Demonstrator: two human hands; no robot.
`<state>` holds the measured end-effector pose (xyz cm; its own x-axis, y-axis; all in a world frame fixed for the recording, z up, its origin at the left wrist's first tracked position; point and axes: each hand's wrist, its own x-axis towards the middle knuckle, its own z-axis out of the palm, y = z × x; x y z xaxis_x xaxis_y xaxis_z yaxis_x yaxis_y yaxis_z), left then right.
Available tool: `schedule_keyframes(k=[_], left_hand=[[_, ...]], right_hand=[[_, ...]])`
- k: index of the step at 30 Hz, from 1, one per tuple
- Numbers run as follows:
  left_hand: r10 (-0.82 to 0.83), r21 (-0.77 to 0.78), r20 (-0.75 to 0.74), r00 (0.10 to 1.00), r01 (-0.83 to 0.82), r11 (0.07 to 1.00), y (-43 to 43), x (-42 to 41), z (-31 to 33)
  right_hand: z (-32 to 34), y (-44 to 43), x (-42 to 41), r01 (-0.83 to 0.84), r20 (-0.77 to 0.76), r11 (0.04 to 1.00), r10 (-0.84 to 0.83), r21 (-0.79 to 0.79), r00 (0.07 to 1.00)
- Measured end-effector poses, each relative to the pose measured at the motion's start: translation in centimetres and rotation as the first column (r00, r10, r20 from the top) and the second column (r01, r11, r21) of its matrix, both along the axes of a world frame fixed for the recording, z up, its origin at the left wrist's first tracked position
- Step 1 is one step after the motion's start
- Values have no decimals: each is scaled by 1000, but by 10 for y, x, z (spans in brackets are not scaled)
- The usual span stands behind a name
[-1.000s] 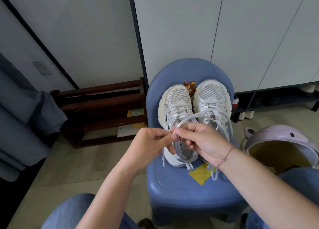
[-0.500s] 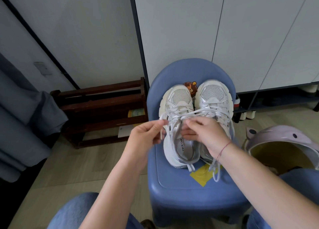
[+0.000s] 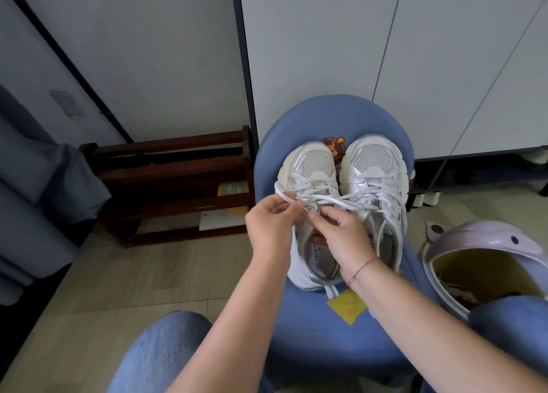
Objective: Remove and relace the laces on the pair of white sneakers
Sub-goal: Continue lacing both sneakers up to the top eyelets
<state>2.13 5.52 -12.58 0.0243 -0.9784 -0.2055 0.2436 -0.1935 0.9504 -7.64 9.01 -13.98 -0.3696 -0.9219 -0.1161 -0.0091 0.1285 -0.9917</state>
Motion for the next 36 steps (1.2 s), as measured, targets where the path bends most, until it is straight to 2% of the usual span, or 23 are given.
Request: schedule_keyframes(k=[3,9,12,15,18,22,24,26,28,31,34,36], left_hand=[[3,-9,-3,1000,-3,1000,-2,-5,-2],[36,-101,150,988,-21,995,-4,-7,-5],[26,-98,198,980,-7,995,-7,-4,-9],[-39,-66,179,983,51,996,-8,-3,-11],[-89,-61,178,980,101,993,-10,-2,-11],[-141,-30,195,971,150,988,-13,2,-10],[-225,44,151,963,221,974,-17,3,-13],[-310,97,46,950,305,948,-19,6,-15],[-369,76,10,929,367,927,-20,8,-16],[-408,31,196,892,410,911,-16,8,-14],[-277,-12,349,895,300,954,-8,8,-15],[-225,-66,369,902,267,962,-5,10,-17]], right_hand=[[-2,-1,-2,-12,42,1000,13,-6,999],[-2,2,-3,-21,61,999,23,-26,998],[-1,3,-3,-22,41,999,23,-24,999],[-1,2,-3,-18,45,1000,19,-16,999],[0,1,-4,5,133,1000,-5,0,991],[-2,2,-5,-67,66,997,69,-40,995],[-4,3,-5,-70,64,996,73,-51,995],[-4,2,-6,-64,63,996,67,-59,996],[-5,1,-5,-64,59,996,68,-63,996],[-4,-1,-6,-27,24,998,29,-51,999],[-6,-1,-6,-1,-57,999,-2,-45,998],[-8,1,-5,-19,-94,998,13,-57,995]])
